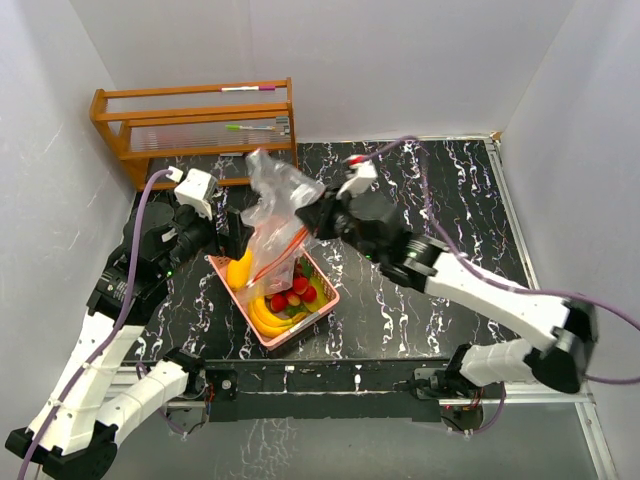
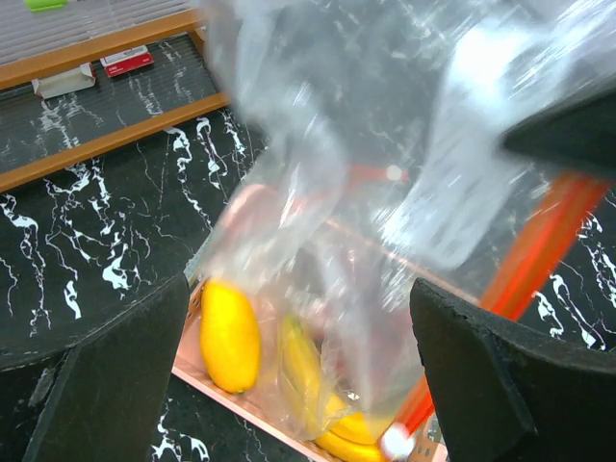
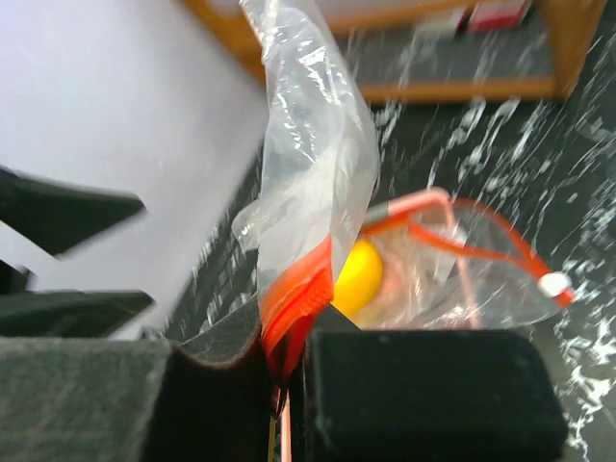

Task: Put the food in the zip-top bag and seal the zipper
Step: Pick up the zipper food storage bag from the bin, then place the zipper food storage bag at the center of the board.

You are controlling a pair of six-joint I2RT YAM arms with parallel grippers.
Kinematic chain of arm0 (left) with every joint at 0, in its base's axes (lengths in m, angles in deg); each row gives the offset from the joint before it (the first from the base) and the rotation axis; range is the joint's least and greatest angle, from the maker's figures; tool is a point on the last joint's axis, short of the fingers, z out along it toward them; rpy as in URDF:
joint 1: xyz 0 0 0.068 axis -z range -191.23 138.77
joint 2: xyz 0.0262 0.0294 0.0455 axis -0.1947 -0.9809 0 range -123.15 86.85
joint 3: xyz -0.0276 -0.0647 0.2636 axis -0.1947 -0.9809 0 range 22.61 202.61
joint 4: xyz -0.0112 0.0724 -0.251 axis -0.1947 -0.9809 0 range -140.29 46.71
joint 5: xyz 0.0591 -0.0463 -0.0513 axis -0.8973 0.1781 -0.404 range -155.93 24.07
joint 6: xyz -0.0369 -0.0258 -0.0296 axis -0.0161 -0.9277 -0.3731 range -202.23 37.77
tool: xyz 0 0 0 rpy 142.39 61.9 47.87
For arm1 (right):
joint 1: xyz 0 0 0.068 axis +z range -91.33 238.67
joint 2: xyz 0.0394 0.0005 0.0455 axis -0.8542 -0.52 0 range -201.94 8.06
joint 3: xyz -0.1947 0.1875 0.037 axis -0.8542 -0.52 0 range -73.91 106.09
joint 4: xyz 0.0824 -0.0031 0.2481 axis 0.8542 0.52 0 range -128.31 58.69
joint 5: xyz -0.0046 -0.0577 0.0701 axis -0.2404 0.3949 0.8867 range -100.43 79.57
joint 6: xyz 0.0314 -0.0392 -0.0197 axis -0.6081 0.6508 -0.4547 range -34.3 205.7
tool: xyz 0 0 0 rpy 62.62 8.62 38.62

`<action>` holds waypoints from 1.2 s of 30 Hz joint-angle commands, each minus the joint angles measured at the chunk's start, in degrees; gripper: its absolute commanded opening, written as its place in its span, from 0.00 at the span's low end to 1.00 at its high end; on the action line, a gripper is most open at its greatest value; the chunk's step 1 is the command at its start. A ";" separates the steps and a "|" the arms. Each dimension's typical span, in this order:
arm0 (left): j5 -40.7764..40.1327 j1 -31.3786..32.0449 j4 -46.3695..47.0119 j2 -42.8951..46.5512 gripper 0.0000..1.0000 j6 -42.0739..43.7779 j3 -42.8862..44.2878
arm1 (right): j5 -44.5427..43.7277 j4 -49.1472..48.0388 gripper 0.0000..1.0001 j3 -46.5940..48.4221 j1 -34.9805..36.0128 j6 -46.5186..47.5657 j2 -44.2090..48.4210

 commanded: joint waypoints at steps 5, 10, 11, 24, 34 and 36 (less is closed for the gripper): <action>-0.15 -0.40 0.38 0.08 0.97 -0.07 2.07 | -33.69 2.84 0.08 -8.16 -0.23 -2.99 16.83; 0.78 -0.41 0.92 -0.05 0.97 -0.47 1.79 | -46.27 6.08 0.08 -17.74 -2.86 -12.19 24.06; 1.00 -0.41 1.01 -0.07 0.97 -0.49 1.80 | -46.61 7.77 0.08 -19.29 -4.09 -15.01 25.36; 1.49 -0.37 1.51 0.08 0.97 -0.69 0.01 | -23.91 10.18 0.39 -32.44 -19.68 -21.39 19.64; 0.99 -0.34 2.59 -1.39 0.97 -1.05 -1.71 | -17.89 23.27 0.98 -22.84 -19.37 -13.70 28.34; 1.50 -0.38 3.24 -1.91 0.97 -1.70 -2.29 | -15.42 27.48 0.98 -19.87 -19.31 -11.90 28.39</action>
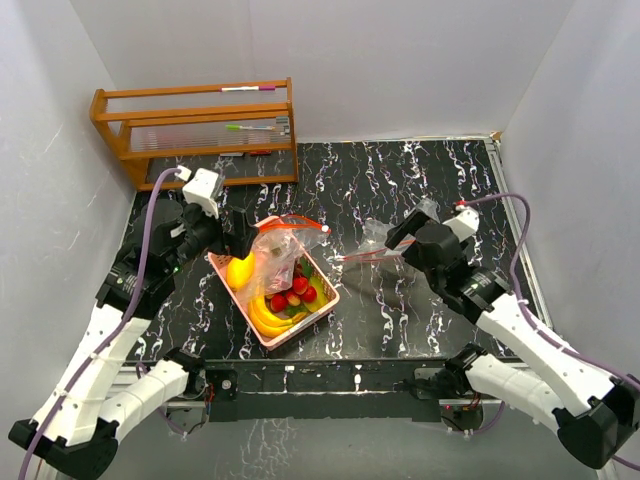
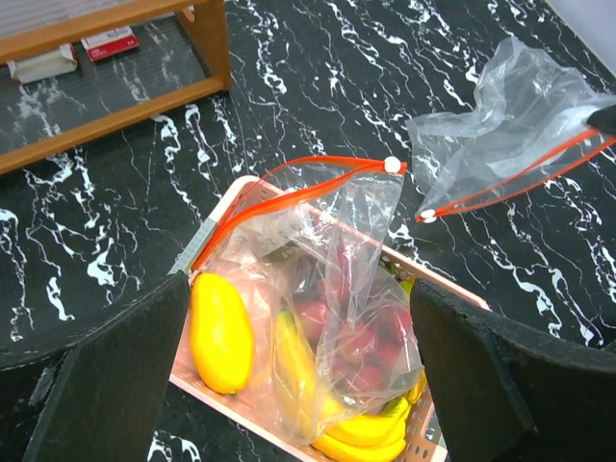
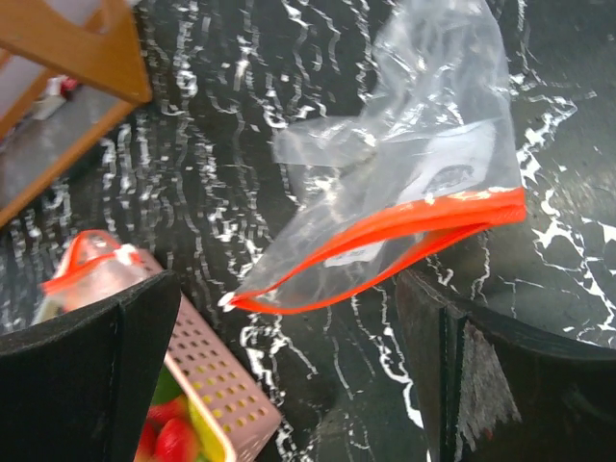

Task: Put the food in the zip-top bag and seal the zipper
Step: Place the zipper food storage bag at the center of the board, then pick up the zipper food storage bag from the bin.

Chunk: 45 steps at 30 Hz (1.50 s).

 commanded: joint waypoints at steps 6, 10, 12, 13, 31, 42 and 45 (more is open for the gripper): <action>3.32 -0.41 3.64 -2.49 0.97 -2.88 -1.89 | 13.64 12.52 0.98 12.03 0.32 9.25 5.67; 4.39 -0.40 4.85 -2.97 0.97 -3.64 -2.65 | 21.75 9.26 0.98 12.84 0.25 15.18 8.36; 4.85 -0.41 5.26 -3.02 0.97 -4.12 -3.01 | 25.55 6.14 0.98 13.28 0.25 17.90 6.60; 5.09 -0.41 5.41 -3.09 0.97 -4.30 -3.09 | 27.79 4.52 0.98 13.48 0.29 19.36 4.67; 4.58 -0.36 3.55 -1.10 0.97 -2.72 -3.53 | 45.54 -33.54 0.98 14.39 0.19 20.44 -32.02; 4.18 -0.32 3.33 -0.65 0.97 -2.07 -4.26 | 45.82 -39.03 0.98 15.74 0.23 19.26 -42.05; 3.67 -0.32 3.30 -0.49 0.97 -1.89 -4.65 | 46.66 -41.90 0.98 14.79 0.24 18.83 -43.10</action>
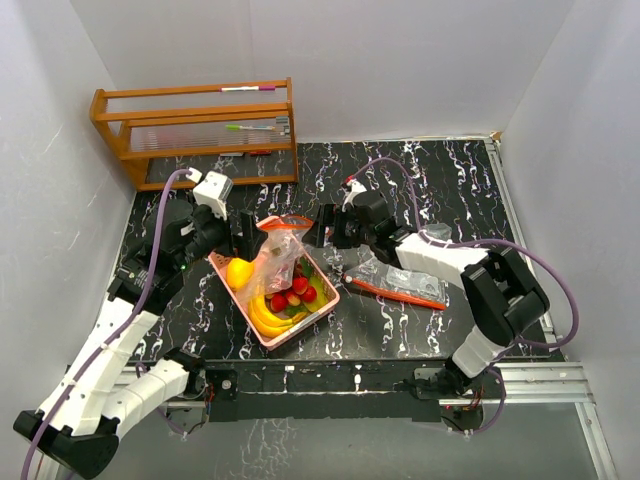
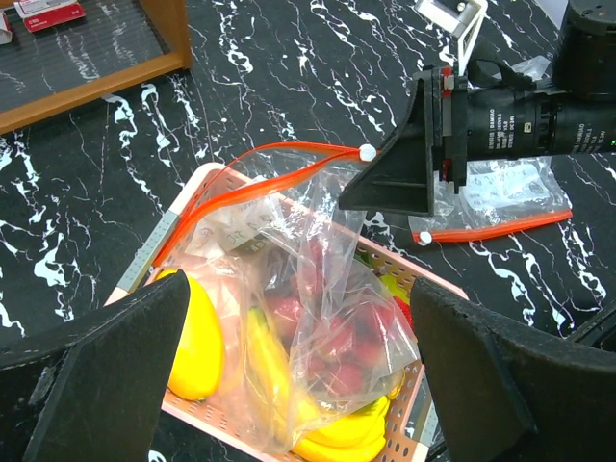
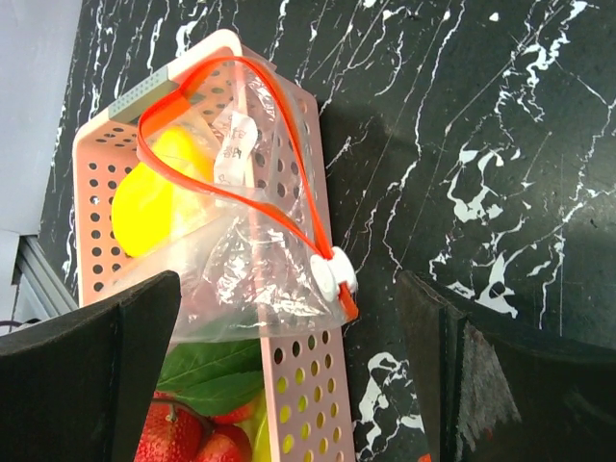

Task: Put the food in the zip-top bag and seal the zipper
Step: Pick up the zipper food storage bag from the bin.

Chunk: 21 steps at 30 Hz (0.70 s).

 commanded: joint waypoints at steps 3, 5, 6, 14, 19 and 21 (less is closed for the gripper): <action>-0.51 -0.32 -0.03 1.30 0.97 0.68 -0.76 | 2.97 -11.10 0.98 0.88 0.08 -0.82 -1.32; -0.41 -0.32 0.10 1.19 0.97 0.61 -0.80 | 4.45 -13.49 0.96 0.79 0.12 -1.21 -2.18; -0.38 -0.32 0.09 1.14 0.97 0.61 -0.84 | 5.41 -14.70 0.92 0.71 0.13 -1.48 -2.56; -0.59 -0.32 -0.16 1.22 0.97 0.58 -0.71 | 9.80 -17.32 0.25 0.50 0.13 -2.19 -3.69; -0.41 -0.32 0.16 0.98 0.97 0.23 -0.58 | 7.63 -14.78 0.08 -0.29 0.08 -0.90 -0.01; -0.17 -0.30 0.32 0.75 0.97 -0.05 -0.18 | 5.69 -13.07 0.08 -0.34 0.04 0.59 2.93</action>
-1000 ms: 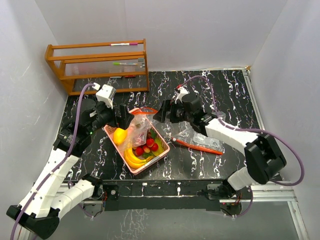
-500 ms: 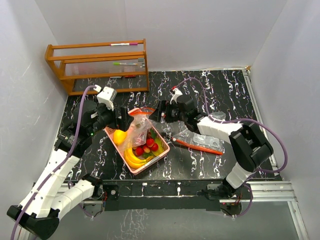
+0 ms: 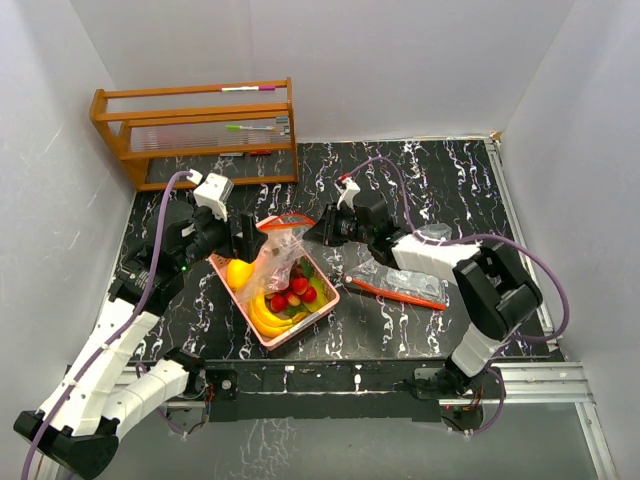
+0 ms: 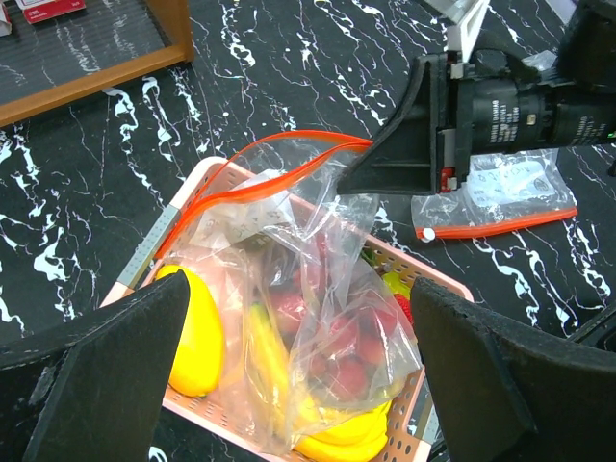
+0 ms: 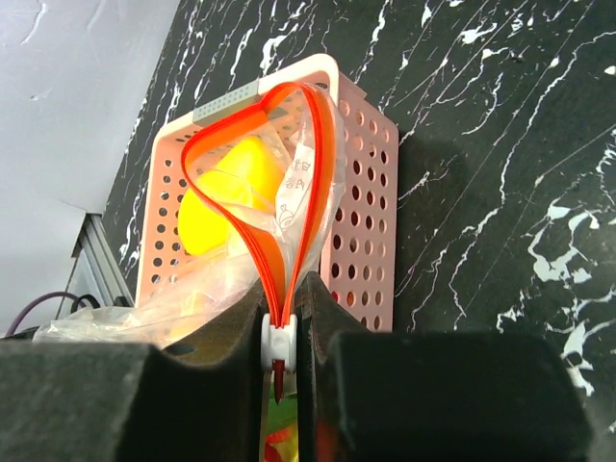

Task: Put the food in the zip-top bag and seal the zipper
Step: Pick up the zipper food storage bag from the bin, then open the zipper of the food storage bag.

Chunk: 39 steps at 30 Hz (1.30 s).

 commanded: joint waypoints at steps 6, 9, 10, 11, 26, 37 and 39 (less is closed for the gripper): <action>0.81 -0.34 0.84 -0.82 0.97 -2.65 2.68 | -9.67 9.85 0.08 4.34 0.00 13.84 18.12; -0.61 -0.32 1.01 -1.48 0.97 -6.79 4.51 | -13.69 15.54 0.08 6.09 -0.05 20.87 24.22; -1.36 -0.30 0.94 -1.82 0.97 -8.66 5.32 | -15.15 17.27 0.08 6.20 -0.05 22.55 26.30; -2.21 -0.32 0.78 -2.10 0.97 -11.27 6.14 | -16.78 18.70 0.08 6.08 -0.05 24.11 28.27; 22.35 -0.32 22.74 -6.95 0.92 -52.77 -0.82 | -32.65 20.86 0.08 -9.23 0.03 31.05 57.19; 26.23 -0.23 47.66 -11.48 0.82 -73.38 -6.30 | -32.48 20.66 0.08 -9.12 0.11 30.97 55.64; 25.88 -0.03 50.47 -13.15 0.82 -76.56 -6.40 | -32.81 20.10 0.08 -8.96 0.11 30.64 55.27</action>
